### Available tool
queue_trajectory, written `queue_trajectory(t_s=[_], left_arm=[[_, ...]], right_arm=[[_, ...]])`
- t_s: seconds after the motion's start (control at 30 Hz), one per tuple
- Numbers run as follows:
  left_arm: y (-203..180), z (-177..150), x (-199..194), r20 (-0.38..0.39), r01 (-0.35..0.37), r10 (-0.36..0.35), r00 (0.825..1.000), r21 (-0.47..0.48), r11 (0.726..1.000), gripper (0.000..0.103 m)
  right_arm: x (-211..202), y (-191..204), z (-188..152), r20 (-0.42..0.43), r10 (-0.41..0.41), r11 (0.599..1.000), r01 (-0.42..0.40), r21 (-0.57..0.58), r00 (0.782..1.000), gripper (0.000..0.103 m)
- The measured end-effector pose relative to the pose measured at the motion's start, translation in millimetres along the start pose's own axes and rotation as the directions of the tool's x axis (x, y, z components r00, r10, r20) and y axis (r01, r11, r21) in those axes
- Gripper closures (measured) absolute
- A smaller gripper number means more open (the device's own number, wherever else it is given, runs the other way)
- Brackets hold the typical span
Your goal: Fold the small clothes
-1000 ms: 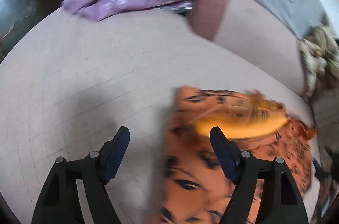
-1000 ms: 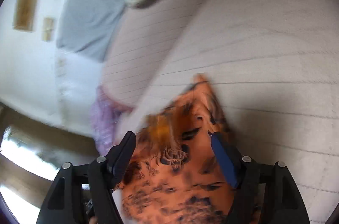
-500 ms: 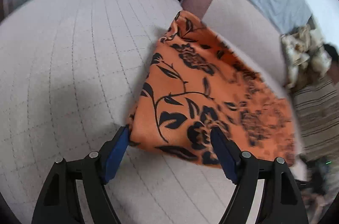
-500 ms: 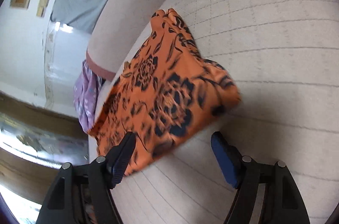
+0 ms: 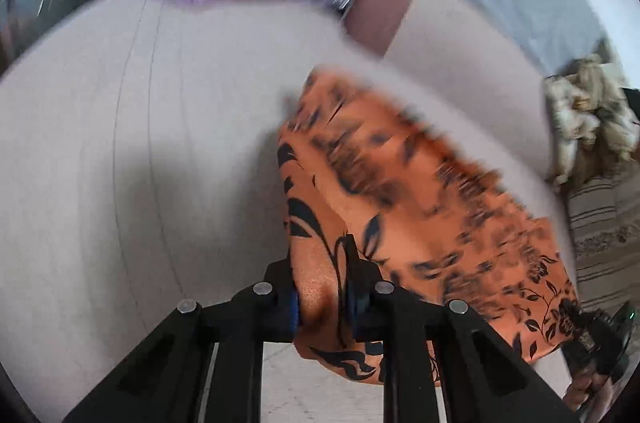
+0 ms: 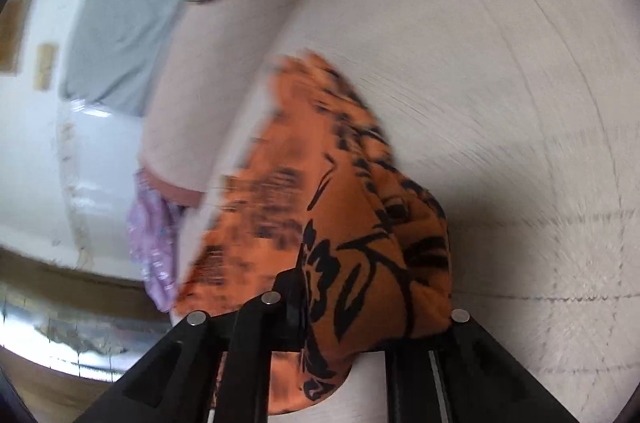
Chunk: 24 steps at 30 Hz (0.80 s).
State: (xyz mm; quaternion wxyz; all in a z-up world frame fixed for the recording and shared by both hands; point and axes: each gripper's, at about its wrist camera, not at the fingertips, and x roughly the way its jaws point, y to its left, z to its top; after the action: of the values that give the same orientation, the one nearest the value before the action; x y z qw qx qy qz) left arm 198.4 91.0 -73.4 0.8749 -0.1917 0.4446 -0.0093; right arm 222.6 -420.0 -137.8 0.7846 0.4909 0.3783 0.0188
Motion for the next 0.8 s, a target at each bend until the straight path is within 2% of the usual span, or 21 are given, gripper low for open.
queue_trajectory(t_s=[0.03, 0.13, 0.23, 0.33, 0.4, 0.47, 0.5, 0.53, 0.57, 0.6, 0.63, 0.67, 0.7, 0.8], left_arm=[[-8, 10, -17, 0.047, 0.017, -0.017, 0.999, 0.017, 1.0, 0.085], [-21, 21, -56, 0.119, 0.055, -0.059, 0.991, 0.038, 0.998, 0.086], [-25, 7, -98, 0.16, 0.082, -0.095, 0.983, 0.081, 0.993, 0.085], [-5, -35, -105, 0.114, 0.074, -0.083, 0.99, 0.082, 0.994, 0.083], [11, -68, -89, 0.046, 0.046, -0.051, 0.998, 0.094, 0.995, 0.078], [39, -106, -57, -0.071, -0.023, 0.029, 0.997, 0.083, 0.996, 0.059], [51, -119, -41, -0.136, -0.07, 0.081, 0.987, 0.082, 0.994, 0.056], [63, -129, -39, -0.125, -0.04, 0.05, 0.991, 0.083, 0.996, 0.056], [64, -128, -48, -0.087, -0.03, 0.039, 0.995, 0.1, 0.994, 0.055], [63, -124, -54, -0.078, -0.07, 0.08, 0.994, 0.116, 0.991, 0.046], [62, -119, -63, -0.054, -0.114, 0.121, 0.991, 0.117, 0.987, 0.042], [63, -111, -73, -0.011, -0.122, 0.123, 0.992, 0.101, 0.987, 0.042], [64, -104, -81, 0.02, -0.123, 0.122, 0.992, 0.086, 0.989, 0.041], [60, -91, -91, 0.054, -0.107, 0.104, 0.993, 0.074, 0.991, 0.04]], right_arm=[[-10, 17, 3, 0.017, 0.019, 0.999, -0.019, -0.041, 1.0, 0.091], [-39, 52, 8, 0.061, 0.065, 0.992, -0.058, -0.113, 0.996, 0.095], [-75, 77, 5, 0.094, 0.107, 0.98, -0.09, -0.175, 0.99, 0.095], [-106, 67, -15, 0.086, 0.116, 0.976, -0.098, -0.192, 0.989, 0.095], [-124, 34, -47, 0.064, 0.06, 0.982, -0.048, -0.181, 0.996, 0.095], [-123, -9, -75, 0.028, -0.002, 0.99, 0.006, -0.141, 1.0, 0.089], [-115, -42, -88, -0.023, -0.079, 0.99, 0.075, -0.118, 0.997, 0.074], [-109, -60, -94, -0.066, -0.139, 0.986, 0.133, -0.098, 0.988, 0.063], [-105, -88, -101, -0.109, -0.169, 0.985, 0.165, -0.051, 0.98, 0.064], [-117, -98, -101, -0.069, -0.097, 0.995, 0.095, -0.022, 0.993, 0.063], [-124, -97, -100, -0.054, -0.123, 0.992, 0.122, -0.031, 0.991, 0.049], [-139, -89, -95, 0.003, -0.171, 0.983, 0.171, -0.074, 0.985, 0.043], [-150, -85, -89, 0.055, -0.179, 0.978, 0.184, -0.098, 0.982, 0.039], [-161, -58, -72, 0.11, -0.157, 0.973, 0.173, -0.15, 0.981, 0.039]])
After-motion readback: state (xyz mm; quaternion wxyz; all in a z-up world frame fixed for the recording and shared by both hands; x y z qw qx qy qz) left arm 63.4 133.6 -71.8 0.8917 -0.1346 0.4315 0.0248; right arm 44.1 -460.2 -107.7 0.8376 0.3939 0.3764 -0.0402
